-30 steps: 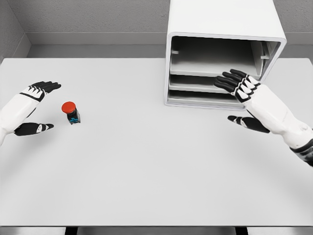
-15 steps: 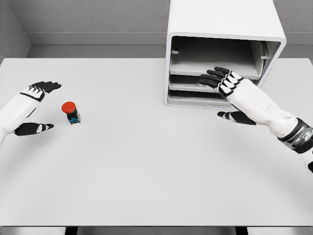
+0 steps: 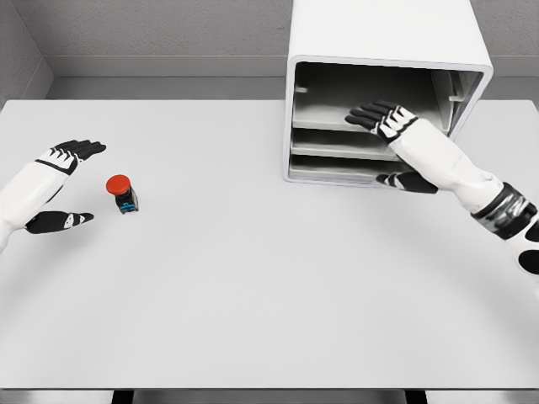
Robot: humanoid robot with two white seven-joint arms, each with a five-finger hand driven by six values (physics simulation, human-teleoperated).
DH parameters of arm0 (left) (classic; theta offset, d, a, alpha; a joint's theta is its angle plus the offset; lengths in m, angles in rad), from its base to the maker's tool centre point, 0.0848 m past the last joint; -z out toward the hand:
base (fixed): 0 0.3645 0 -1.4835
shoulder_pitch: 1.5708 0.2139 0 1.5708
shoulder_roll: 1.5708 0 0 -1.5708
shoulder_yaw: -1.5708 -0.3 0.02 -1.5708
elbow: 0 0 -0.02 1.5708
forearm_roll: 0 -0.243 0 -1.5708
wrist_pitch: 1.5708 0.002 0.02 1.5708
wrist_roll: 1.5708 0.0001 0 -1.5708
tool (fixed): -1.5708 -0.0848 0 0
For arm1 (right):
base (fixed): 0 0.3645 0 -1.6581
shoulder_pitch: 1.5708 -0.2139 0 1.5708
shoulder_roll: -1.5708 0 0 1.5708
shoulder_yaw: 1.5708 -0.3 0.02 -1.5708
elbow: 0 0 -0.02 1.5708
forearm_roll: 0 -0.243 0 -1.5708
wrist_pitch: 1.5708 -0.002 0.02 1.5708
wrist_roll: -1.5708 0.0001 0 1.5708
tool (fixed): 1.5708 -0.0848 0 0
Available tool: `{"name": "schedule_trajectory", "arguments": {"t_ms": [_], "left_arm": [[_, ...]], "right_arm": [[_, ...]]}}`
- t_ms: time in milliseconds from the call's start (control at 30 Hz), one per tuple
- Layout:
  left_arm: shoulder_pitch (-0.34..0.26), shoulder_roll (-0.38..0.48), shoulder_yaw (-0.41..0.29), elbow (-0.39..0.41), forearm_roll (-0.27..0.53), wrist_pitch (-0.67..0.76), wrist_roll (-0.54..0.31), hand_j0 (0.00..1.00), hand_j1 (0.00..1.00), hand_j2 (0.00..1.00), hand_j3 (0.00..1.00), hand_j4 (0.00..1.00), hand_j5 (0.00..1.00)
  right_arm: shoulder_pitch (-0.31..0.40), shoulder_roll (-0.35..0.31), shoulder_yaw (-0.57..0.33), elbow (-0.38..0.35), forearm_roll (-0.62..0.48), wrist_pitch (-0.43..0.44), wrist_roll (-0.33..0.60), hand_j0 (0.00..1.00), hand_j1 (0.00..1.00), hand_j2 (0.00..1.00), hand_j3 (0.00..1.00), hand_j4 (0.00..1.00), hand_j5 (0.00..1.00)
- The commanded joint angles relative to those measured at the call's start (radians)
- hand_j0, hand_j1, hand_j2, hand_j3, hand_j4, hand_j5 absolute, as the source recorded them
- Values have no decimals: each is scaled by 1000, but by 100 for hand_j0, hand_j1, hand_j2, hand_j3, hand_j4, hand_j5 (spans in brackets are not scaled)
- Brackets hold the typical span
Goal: Slide open multi-storey tabletop storage cabinets and put open load switch and slide close multi-storey tabletop storage cabinets
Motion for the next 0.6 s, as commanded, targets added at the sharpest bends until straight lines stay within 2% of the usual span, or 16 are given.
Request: {"name": "schedule_trajectory", "arguments": {"t_ms": [0, 100, 200, 267, 567], "left_arm": [[0, 1, 1, 0, 7, 1, 1, 100, 100, 100, 100, 100, 100], [0, 1, 1, 0, 7, 1, 1, 100, 100, 100, 100, 100, 100], [-2, 1, 1, 0, 7, 1, 1, 100, 100, 100, 100, 100, 100], [-2, 1, 1, 0, 7, 1, 1, 100, 100, 100, 100, 100, 100], [-2, 1, 1, 0, 8, 1, 1, 100, 100, 100, 100, 100, 100]], "right_arm": [[-3, 3, 1, 39, -6, 0, 0, 100, 100, 100, 100, 100, 100], [-21, 4, 3, 73, -6, 0, 9, 100, 100, 100, 100, 100, 100], [-43, 43, 1, 108, -6, 0, 55, 100, 100, 100, 100, 100, 100], [-45, 66, 1, 102, -8, 0, 115, 100, 100, 100, 100, 100, 100], [-57, 75, -5, 111, -8, 0, 132, 100, 100, 100, 100, 100, 100]]}}
